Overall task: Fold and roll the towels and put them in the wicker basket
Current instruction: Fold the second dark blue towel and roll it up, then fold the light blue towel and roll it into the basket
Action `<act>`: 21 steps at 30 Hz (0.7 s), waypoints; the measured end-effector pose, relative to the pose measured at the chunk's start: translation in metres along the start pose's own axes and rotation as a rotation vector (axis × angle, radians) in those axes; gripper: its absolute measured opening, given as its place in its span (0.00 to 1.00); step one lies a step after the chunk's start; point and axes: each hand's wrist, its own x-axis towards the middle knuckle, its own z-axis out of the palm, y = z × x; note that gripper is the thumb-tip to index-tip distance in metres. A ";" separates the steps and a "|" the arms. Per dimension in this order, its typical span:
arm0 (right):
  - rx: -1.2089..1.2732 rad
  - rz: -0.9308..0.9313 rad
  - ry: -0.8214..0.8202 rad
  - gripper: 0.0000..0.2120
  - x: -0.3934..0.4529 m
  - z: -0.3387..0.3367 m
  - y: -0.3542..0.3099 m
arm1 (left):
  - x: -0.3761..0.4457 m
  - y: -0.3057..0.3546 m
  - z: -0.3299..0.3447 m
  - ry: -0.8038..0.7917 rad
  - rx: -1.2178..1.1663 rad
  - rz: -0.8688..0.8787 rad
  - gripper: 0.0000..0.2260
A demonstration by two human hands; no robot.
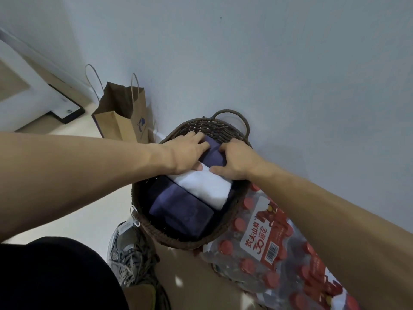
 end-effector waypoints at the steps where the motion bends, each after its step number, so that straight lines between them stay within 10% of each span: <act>1: 0.004 -0.001 -0.018 0.24 0.000 0.001 0.001 | 0.000 -0.002 0.002 -0.022 -0.010 0.003 0.27; 7: -0.053 0.027 -0.083 0.27 -0.009 0.002 -0.008 | 0.003 0.002 -0.012 -0.085 -0.040 -0.004 0.27; 13: 0.346 0.013 0.348 0.07 -0.106 -0.026 0.026 | 0.003 0.041 -0.068 0.004 -0.066 0.084 0.10; 21: 0.299 0.443 0.009 0.08 -0.313 -0.044 0.171 | 0.026 0.235 -0.108 -0.176 -0.172 0.356 0.09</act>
